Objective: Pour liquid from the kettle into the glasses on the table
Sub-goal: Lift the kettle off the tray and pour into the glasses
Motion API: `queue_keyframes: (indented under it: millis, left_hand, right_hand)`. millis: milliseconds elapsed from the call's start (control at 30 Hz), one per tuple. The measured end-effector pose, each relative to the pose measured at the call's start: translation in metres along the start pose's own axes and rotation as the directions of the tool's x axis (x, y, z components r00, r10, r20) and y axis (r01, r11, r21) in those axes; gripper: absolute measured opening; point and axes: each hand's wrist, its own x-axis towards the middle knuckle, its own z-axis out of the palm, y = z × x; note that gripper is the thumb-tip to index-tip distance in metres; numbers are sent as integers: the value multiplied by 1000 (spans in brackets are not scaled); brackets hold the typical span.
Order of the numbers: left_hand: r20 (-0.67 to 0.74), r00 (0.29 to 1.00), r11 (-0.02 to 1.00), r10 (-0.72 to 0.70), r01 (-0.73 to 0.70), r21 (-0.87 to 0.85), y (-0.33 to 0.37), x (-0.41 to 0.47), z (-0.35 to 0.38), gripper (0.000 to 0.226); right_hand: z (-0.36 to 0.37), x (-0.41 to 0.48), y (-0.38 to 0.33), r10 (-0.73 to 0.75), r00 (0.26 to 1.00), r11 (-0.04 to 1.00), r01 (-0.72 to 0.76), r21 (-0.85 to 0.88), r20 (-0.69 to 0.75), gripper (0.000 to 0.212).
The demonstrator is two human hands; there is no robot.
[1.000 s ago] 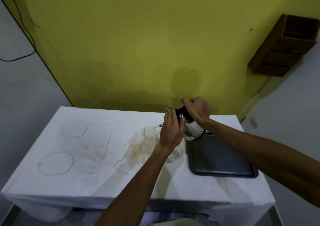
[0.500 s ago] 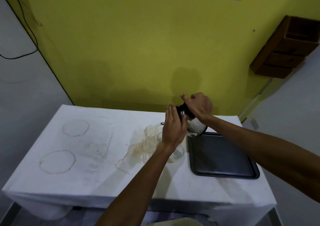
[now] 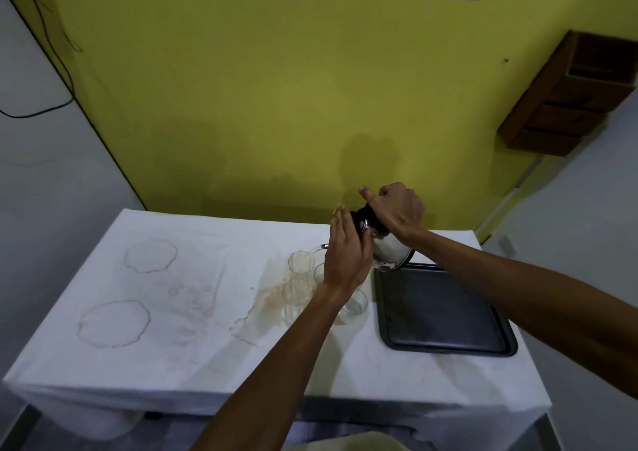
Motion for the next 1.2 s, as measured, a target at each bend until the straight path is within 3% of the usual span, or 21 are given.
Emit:
queue_keyframes:
  millis: [1200]
  left_hand:
    - [-17, 1000, 1000, 24, -25, -8, 12, 2, 1, 62]
  right_hand:
    - [-7, 3, 4, 36, 999, 999, -36, 29, -12, 66]
